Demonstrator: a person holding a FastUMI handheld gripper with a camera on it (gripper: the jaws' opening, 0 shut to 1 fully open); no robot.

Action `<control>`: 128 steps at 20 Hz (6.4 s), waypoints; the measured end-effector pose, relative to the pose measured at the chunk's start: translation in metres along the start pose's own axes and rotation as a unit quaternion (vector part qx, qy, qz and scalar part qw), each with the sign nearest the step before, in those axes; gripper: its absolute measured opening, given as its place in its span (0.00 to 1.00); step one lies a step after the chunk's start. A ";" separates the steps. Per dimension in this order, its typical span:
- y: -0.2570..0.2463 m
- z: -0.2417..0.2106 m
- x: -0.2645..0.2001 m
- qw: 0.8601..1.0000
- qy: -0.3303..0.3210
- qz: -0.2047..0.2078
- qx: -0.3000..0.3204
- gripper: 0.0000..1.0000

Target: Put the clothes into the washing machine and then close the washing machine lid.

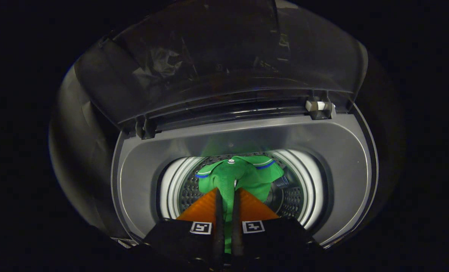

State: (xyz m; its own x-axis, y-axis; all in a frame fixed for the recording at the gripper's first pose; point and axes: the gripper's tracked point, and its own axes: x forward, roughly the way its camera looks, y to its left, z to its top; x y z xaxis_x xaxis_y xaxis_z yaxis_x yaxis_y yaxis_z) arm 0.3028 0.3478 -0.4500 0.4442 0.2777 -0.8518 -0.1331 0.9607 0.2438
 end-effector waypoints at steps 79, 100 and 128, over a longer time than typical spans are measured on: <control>0.047 0.168 -0.218 0.965 -0.249 -0.013 -0.086 0.99; 0.027 0.061 -0.115 0.991 -0.124 -0.016 -0.055 0.99; -0.067 0.186 -0.324 0.875 -0.472 -0.086 -0.072 0.98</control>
State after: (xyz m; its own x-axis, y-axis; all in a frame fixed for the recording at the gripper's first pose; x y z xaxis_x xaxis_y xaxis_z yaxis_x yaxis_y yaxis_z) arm 0.3323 0.1950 -0.1046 0.9929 0.0752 -0.0920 -0.0725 0.9969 0.0317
